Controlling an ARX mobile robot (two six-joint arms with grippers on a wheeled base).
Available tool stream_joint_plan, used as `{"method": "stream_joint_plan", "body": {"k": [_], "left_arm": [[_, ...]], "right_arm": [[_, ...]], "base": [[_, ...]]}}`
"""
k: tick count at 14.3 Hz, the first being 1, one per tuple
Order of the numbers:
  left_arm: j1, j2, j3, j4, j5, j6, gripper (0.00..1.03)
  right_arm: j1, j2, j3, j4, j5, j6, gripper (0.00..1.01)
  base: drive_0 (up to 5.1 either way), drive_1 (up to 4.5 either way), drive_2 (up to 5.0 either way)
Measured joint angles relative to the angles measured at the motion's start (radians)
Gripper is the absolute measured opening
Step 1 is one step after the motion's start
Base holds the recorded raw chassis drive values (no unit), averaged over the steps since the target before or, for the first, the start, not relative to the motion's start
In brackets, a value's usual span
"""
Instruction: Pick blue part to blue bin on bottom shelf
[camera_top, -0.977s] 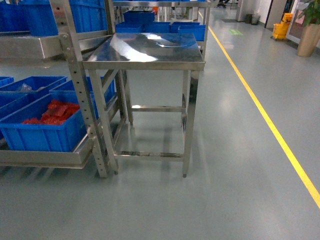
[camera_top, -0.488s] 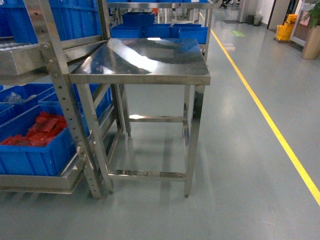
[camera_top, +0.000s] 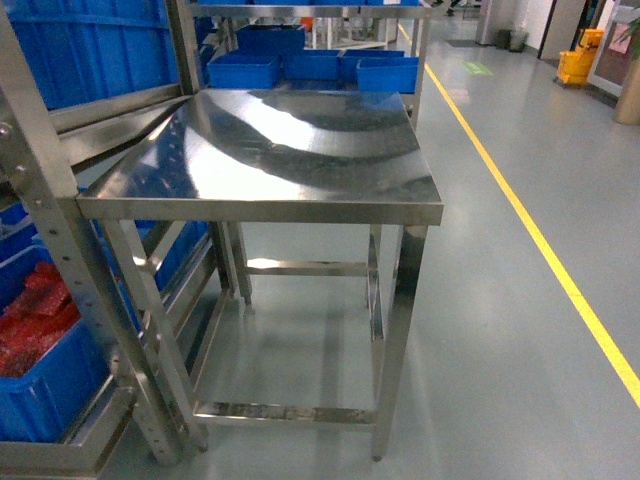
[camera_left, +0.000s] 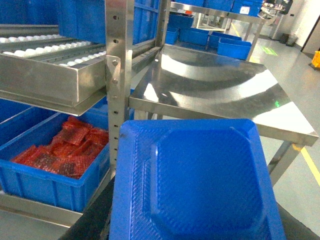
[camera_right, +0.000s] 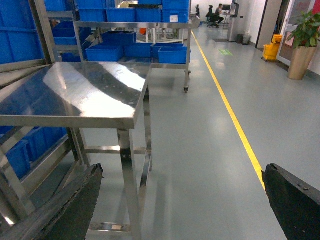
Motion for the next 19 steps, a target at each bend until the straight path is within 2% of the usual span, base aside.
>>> {"method": "stream_joint_plan", "body": {"k": [10,14,19], "left_arm": [[0.000,0.006,0.000,-0.003,0.000,0.000,0.43],[0.000,0.001,0.000,0.005,0.005,0.000,0.43],[0.000,0.001,0.000,0.002,0.002,0.000,0.43]], "right_arm": [[0.000,0.000,0.000,-0.004,0.000,0.000,0.98],[0.000,0.000,0.000,0.001,0.002,0.000,0.98],[0.000,0.000,0.000,0.001,0.000,0.000,0.98]], "base": [[0.1,4.25,-4.0],[0.0,0.00,0.0],[-4.7,2.74,2.7]]}}
